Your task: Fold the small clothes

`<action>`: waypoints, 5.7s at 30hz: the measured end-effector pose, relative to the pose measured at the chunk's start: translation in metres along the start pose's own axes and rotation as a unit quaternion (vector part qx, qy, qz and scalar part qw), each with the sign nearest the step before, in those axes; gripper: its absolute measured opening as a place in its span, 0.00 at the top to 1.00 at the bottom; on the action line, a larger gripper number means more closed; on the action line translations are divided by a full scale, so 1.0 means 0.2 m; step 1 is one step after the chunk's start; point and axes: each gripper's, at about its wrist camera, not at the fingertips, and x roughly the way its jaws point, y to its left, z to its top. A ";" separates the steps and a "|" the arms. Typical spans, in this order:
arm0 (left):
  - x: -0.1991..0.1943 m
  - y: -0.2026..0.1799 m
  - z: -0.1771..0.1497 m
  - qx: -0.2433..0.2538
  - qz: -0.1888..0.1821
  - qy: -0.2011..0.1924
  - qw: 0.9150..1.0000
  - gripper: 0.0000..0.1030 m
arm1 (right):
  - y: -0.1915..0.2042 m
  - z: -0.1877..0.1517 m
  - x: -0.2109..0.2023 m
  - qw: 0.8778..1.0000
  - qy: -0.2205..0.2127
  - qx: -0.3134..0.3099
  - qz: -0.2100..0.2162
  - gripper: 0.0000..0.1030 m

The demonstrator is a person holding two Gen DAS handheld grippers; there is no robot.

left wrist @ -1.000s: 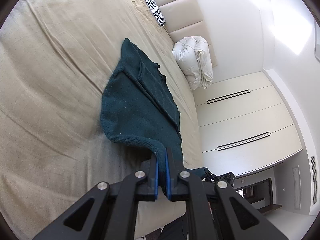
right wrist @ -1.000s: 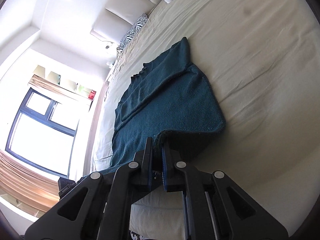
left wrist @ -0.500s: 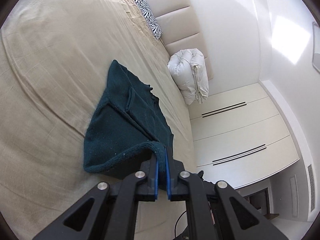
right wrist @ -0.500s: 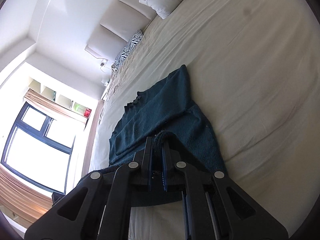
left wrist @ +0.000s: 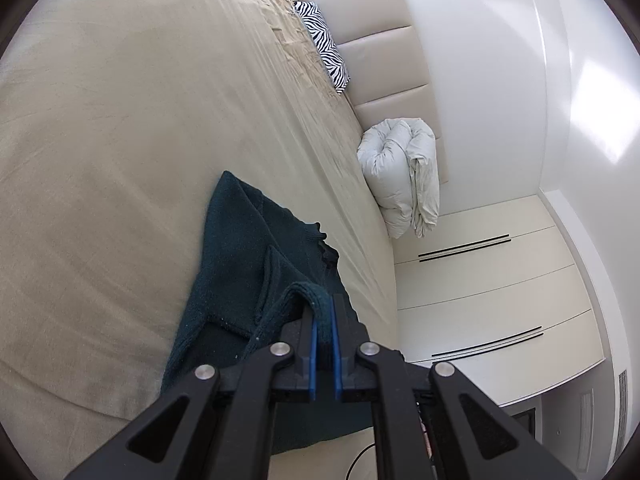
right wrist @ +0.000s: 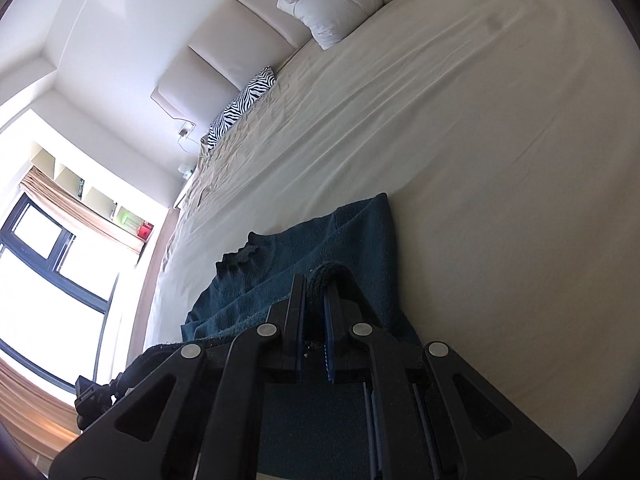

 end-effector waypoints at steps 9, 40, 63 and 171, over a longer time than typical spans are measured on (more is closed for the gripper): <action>0.27 0.09 0.27 -0.004 0.040 0.005 0.999 0.93 | 0.02 0.21 0.41 0.999 0.009 0.003 -0.032 0.94; 0.16 0.12 -0.17 0.146 0.154 0.003 0.977 0.43 | -0.06 -0.06 0.36 0.989 0.043 -0.087 -0.114 0.46; 0.22 0.11 -0.28 0.200 0.202 0.012 0.959 0.64 | -0.13 -0.32 0.24 0.979 0.071 -0.126 -0.145 0.89; 0.80 -0.39 -0.33 0.395 0.316 0.005 0.863 0.41 | 0.43 -0.37 0.76 0.987 0.085 0.054 0.124 0.71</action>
